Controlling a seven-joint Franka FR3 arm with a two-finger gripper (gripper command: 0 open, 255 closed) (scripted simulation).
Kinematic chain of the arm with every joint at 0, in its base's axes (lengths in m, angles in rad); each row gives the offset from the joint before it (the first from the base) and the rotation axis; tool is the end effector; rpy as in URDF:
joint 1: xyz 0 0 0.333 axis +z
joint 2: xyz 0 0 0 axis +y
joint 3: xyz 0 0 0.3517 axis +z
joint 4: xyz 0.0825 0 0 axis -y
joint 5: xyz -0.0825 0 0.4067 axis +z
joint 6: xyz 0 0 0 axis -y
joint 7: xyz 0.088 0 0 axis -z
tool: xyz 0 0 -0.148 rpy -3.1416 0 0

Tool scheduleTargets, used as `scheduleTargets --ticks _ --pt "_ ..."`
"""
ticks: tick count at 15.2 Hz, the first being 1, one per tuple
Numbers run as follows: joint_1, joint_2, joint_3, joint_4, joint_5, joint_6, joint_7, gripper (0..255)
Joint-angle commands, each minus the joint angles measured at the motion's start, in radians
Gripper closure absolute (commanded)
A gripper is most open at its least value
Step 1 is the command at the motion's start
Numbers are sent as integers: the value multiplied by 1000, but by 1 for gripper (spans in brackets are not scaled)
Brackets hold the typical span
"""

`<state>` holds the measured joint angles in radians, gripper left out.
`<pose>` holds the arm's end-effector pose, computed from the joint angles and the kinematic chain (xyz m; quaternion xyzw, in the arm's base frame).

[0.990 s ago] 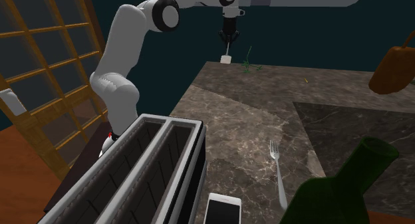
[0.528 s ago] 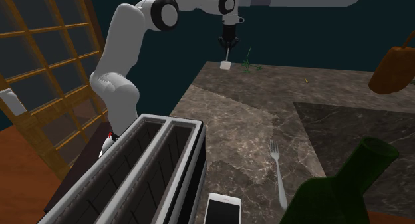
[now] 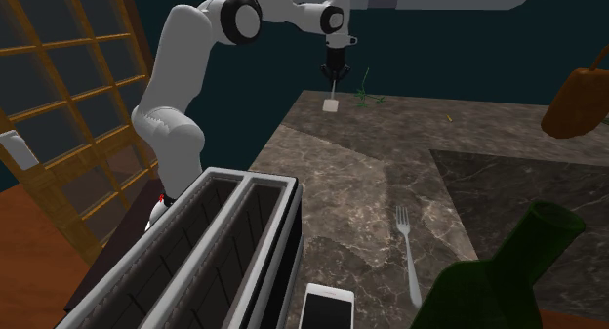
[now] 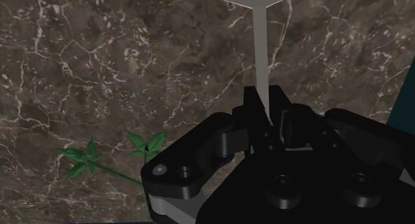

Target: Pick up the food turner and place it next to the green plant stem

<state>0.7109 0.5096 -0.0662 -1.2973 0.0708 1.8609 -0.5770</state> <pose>0.5918 0.4676 0.4425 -0.8213 -0.5695 -0.0269 0.0191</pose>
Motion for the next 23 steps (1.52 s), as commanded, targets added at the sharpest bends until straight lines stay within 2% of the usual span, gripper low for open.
scheduleTargets --ticks 1,20,23 --pt "1 3 1 -24 0 27 0 255" --pt "3 64 5 -185 9 249 -12 255" --pt "3 68 5 -188 9 256 -12 255"
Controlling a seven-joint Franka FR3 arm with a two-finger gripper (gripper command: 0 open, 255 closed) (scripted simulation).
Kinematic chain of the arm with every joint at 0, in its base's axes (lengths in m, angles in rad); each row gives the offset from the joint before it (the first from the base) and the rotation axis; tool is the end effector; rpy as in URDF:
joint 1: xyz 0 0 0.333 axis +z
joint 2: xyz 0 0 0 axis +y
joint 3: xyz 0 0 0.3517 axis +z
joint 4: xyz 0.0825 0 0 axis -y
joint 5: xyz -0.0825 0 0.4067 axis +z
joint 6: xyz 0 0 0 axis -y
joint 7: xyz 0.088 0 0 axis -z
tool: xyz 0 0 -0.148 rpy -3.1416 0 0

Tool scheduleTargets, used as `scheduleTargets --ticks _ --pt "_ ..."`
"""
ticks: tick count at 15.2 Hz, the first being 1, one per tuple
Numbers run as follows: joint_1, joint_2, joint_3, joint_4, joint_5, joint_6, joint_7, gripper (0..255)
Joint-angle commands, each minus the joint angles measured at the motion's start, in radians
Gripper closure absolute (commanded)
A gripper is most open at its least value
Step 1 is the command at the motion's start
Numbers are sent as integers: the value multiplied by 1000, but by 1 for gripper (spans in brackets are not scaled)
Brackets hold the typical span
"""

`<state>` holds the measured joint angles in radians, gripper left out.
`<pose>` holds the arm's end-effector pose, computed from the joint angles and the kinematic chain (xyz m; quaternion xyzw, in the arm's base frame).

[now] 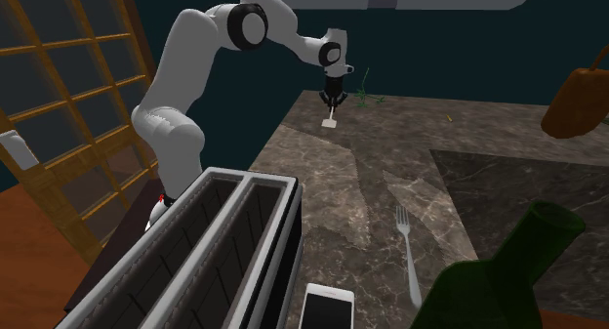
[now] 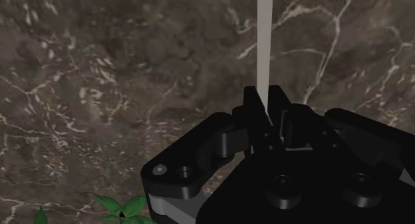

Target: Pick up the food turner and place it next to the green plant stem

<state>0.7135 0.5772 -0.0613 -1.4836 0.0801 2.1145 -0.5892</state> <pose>0.5914 0.4688 0.3217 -0.8213 -0.5695 -0.0269 0.0191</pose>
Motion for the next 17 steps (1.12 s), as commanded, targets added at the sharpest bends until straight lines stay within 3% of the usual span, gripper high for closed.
scheduleTargets --ticks 1,5,6,11,15,17 --pt "0 0 0 -2 0 3 0 255" --pt "0 0 0 -2 0 2 0 255" --pt "0 0 0 -2 0 2 0 0" --pt "0 0 0 -2 0 2 0 0" --pt "-1 -51 -3 45 -5 -96 3 0" --pt "-1 -51 -3 45 -5 -96 3 0"
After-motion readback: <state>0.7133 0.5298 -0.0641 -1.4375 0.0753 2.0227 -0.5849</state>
